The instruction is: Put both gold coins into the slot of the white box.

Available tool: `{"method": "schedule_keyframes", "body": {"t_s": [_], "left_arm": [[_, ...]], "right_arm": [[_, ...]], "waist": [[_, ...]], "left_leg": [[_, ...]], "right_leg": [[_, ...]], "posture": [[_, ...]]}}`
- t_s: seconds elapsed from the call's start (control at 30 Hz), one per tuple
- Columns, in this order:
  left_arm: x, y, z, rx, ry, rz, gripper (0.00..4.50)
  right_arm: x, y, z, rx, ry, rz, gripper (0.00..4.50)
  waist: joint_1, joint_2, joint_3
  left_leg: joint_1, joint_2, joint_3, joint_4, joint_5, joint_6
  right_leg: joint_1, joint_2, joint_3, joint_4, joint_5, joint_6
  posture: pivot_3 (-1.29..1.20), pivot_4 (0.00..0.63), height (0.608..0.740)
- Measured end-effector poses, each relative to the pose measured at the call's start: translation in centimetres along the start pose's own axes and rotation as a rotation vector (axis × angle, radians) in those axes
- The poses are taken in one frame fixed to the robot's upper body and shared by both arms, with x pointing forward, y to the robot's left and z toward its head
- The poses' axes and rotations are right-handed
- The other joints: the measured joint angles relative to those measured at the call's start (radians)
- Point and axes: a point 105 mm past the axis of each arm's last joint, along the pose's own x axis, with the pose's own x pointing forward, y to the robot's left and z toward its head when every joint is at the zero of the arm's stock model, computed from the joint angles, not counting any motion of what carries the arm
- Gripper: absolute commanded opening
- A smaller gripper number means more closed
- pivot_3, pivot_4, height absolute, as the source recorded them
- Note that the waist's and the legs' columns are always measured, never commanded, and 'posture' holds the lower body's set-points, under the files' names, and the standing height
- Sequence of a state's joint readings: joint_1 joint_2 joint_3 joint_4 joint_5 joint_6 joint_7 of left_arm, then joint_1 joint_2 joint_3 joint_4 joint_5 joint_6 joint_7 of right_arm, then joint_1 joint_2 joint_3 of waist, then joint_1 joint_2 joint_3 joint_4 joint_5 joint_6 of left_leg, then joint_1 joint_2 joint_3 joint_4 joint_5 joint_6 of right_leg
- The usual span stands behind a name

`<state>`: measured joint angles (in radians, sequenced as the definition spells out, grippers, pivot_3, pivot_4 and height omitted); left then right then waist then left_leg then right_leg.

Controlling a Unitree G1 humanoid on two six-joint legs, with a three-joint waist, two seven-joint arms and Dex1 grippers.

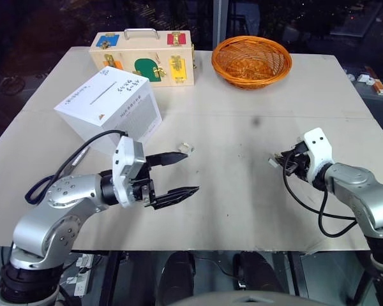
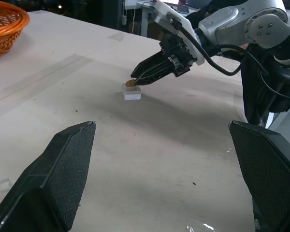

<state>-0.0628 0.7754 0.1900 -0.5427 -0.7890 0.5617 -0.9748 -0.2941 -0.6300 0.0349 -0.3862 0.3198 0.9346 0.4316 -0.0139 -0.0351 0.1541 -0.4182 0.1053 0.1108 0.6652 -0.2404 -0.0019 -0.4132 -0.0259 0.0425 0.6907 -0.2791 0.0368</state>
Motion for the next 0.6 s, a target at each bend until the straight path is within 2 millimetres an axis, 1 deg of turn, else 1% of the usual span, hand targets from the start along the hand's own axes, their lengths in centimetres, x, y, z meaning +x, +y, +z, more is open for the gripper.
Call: {"method": "schedule_keyframes", "body": {"t_s": [0.17, 0.23, 0.27, 0.3, 0.6], "left_arm": [[-0.33, -0.14, -0.44, -0.016, 0.007, 0.006, 4.5], [-0.35, -0.12, -0.4, -0.014, 0.006, 0.007, 4.5], [-0.36, -0.11, -0.38, -0.013, 0.005, 0.007, 4.5], [-0.43, -0.1, -0.36, -0.011, 0.004, 0.009, 4.5], [-0.48, -0.2, -0.27, -0.015, -0.012, 0.006, 4.5]], "right_arm": [[0.13, -0.12, -0.31, 0.008, 0.01, -0.001, 1.02], [0.18, -0.13, -0.44, 0.012, 0.014, 0.003, 0.48], [0.21, -0.18, -0.54, 0.014, 0.018, 0.003, 0.35], [0.3, -0.31, -0.73, 0.018, 0.022, 0.001, 0.08], [0.35, -0.44, -0.7, 0.016, 0.014, 0.001, 0.08]], "waist": [[0.0, 0.0, 0.0], [0.0, 0.0, 0.0], [0.0, 0.0, 0.0], [0.0, 0.0, 0.0], [0.0, 0.0, 0.0]], "left_leg": [[0.0, 0.0, 0.0, 0.0, 0.0, 0.0], [0.0, 0.0, 0.0, 0.0, 0.0, 0.0], [0.0, 0.0, 0.0, 0.0, 0.0, 0.0], [0.0, 0.0, 0.0, 0.0, 0.0, 0.0], [0.0, 0.0, 0.0, 0.0, 0.0, 0.0]], "right_leg": [[0.0, 0.0, 0.0, 0.0, 0.0, 0.0], [0.0, 0.0, 0.0, 0.0, 0.0, 0.0], [0.0, 0.0, 0.0, 0.0, 0.0, 0.0], [0.0, 0.0, 0.0, 0.0, 0.0, 0.0], [0.0, 0.0, 0.0, 0.0, 0.0, 0.0]], "posture": [[0.0, 0.15, 0.726], [0.0, 0.15, 0.726], [0.0, 0.15, 0.726], [0.0, 0.15, 0.726], [0.0, 0.15, 0.726]]}}
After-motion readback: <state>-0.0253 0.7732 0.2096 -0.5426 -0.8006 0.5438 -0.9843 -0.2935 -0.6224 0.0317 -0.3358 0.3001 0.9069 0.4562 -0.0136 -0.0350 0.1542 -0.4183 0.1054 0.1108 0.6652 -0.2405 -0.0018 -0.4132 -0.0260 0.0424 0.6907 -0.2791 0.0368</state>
